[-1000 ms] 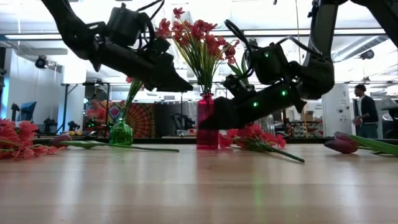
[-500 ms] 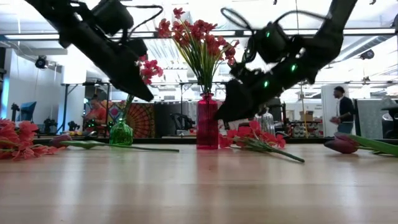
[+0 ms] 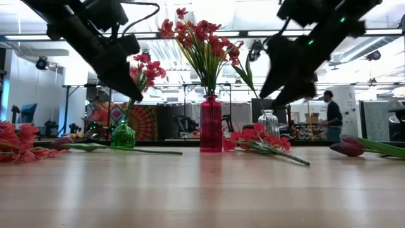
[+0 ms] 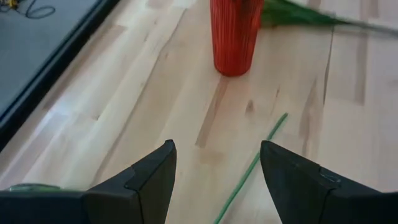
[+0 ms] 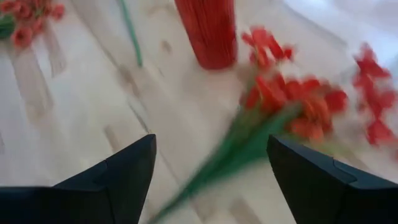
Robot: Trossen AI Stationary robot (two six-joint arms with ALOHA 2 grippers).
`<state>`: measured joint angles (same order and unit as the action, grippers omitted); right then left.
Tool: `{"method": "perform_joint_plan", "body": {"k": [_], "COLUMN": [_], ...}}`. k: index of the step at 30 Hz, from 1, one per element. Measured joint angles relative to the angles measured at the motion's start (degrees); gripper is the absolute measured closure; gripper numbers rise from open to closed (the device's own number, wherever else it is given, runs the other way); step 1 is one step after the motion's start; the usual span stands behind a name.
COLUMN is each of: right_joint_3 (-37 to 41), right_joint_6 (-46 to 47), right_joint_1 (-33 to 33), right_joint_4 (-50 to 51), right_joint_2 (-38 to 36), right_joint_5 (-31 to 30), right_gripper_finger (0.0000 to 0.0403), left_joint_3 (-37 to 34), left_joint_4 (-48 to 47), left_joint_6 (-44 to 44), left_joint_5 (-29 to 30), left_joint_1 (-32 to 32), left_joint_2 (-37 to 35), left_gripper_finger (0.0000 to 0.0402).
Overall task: Sort flowers into vase by color
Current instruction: Put the bottom red flower into the transparent vase
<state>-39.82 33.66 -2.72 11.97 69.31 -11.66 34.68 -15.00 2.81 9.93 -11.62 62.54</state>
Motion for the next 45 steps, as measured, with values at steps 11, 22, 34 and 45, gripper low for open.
{"method": "perform_joint_plan", "body": {"k": [11, 22, 34, 45], "right_joint_3": [-5.73, -3.19, 2.62, 6.61], "right_joint_6": [12.42, 16.33, 24.75, 31.07], "right_joint_1": [1.35, 11.15, 17.71, 21.60], "right_joint_4": [29.05, 39.99, 39.29, 33.71], "right_joint_2": [-4.18, -1.49, -0.89, -0.84], "right_joint_5": [11.85, 8.80, 9.11, 8.67], "right_gripper_finger": [0.0124, 0.0131, 0.0133, 0.0171], "left_joint_3": [2.60, 1.10, 0.84, 0.79], "left_joint_4": [-18.99, -17.30, -13.74, -5.51], "left_joint_6": [2.83, 6.13, 8.78, 6.38], "left_joint_5": [-0.46, -3.48, -2.89, -2.83], "left_joint_1": [0.42, 6.47, 13.27, 16.11], "left_joint_2": [-0.36, -6.48, -16.96, -20.60], "left_gripper_finger": [0.0187, 0.0187, 0.0187, 0.0187]}}
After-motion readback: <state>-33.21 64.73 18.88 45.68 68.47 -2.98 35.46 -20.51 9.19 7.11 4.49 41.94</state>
